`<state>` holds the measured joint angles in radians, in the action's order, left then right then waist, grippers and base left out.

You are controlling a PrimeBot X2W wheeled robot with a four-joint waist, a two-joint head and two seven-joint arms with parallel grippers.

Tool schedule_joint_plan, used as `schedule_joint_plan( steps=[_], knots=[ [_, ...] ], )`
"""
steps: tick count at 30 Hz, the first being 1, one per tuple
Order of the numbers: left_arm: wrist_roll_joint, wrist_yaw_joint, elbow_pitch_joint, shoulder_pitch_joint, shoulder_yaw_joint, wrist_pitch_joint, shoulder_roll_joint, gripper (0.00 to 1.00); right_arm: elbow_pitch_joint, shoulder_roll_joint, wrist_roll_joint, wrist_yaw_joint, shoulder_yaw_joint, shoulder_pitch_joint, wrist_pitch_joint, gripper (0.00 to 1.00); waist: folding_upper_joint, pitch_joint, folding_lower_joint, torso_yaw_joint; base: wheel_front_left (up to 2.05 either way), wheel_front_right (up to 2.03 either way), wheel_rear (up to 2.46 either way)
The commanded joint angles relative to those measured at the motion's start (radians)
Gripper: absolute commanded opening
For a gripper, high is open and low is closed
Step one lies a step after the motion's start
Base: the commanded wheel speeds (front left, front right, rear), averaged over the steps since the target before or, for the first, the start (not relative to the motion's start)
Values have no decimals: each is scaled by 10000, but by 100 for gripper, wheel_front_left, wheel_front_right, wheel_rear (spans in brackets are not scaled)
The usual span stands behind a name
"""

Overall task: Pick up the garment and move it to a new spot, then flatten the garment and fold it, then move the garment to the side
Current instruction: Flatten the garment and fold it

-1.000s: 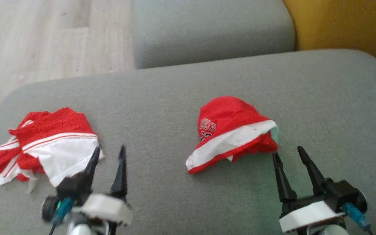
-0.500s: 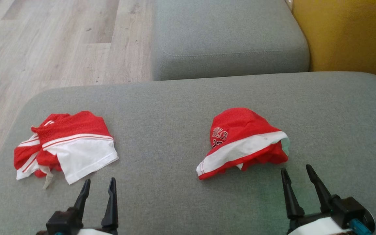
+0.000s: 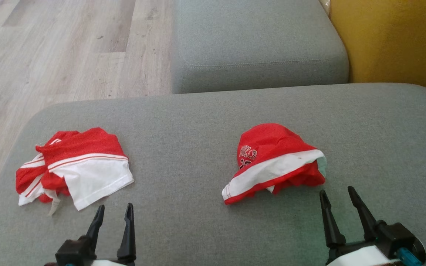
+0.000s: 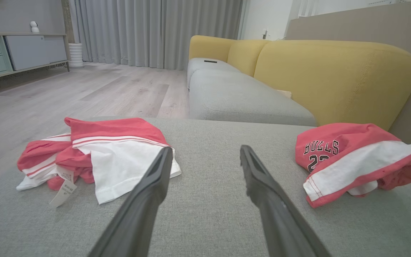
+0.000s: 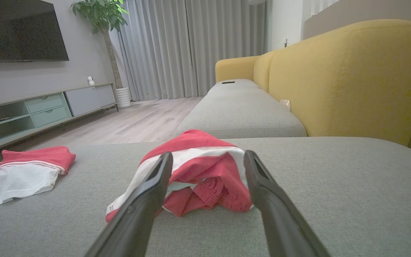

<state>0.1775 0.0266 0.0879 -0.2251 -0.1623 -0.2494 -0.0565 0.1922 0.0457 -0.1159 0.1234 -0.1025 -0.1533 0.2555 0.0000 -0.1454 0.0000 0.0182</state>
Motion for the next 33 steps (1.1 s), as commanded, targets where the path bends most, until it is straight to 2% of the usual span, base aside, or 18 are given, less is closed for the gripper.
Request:
schedule_joint_plan(
  steps=[1, 13, 18, 22, 27, 33],
  knots=[
    [-77, 24, -269, 369, 234, -124, 61, 100, -297, 45, -84, 73, -194, 357, 63, 100, 0, 0, 0, -21, 0, 0, 0],
    [-72, 84, -144, 439, 192, -124, 62, 100, -291, 45, -91, 73, -223, 384, 63, 100, 0, 37, 0, -55, 0, 0, 0],
    [-527, -103, -384, 526, 1, -124, 62, 100, -312, 45, -84, 73, -219, 383, 63, 100, 0, 89, 0, -19, 0, 0, 0],
    [-566, 100, -548, 545, -120, -124, 62, 100, -306, 45, -146, 73, -233, 443, 63, 100, 0, 192, 0, 16, 0, 0, 0],
    [-568, 122, -460, 705, -309, -124, 62, 100, -203, 45, -514, 73, -369, 815, 63, 100, 0, 472, 0, 19, 0, 0, 0],
    [-594, 249, -472, 994, -518, -124, 62, 100, 561, 165, -397, 73, -135, 1601, 63, 100, 0, 962, 0, 110, 0, 0, 0]
  ],
)
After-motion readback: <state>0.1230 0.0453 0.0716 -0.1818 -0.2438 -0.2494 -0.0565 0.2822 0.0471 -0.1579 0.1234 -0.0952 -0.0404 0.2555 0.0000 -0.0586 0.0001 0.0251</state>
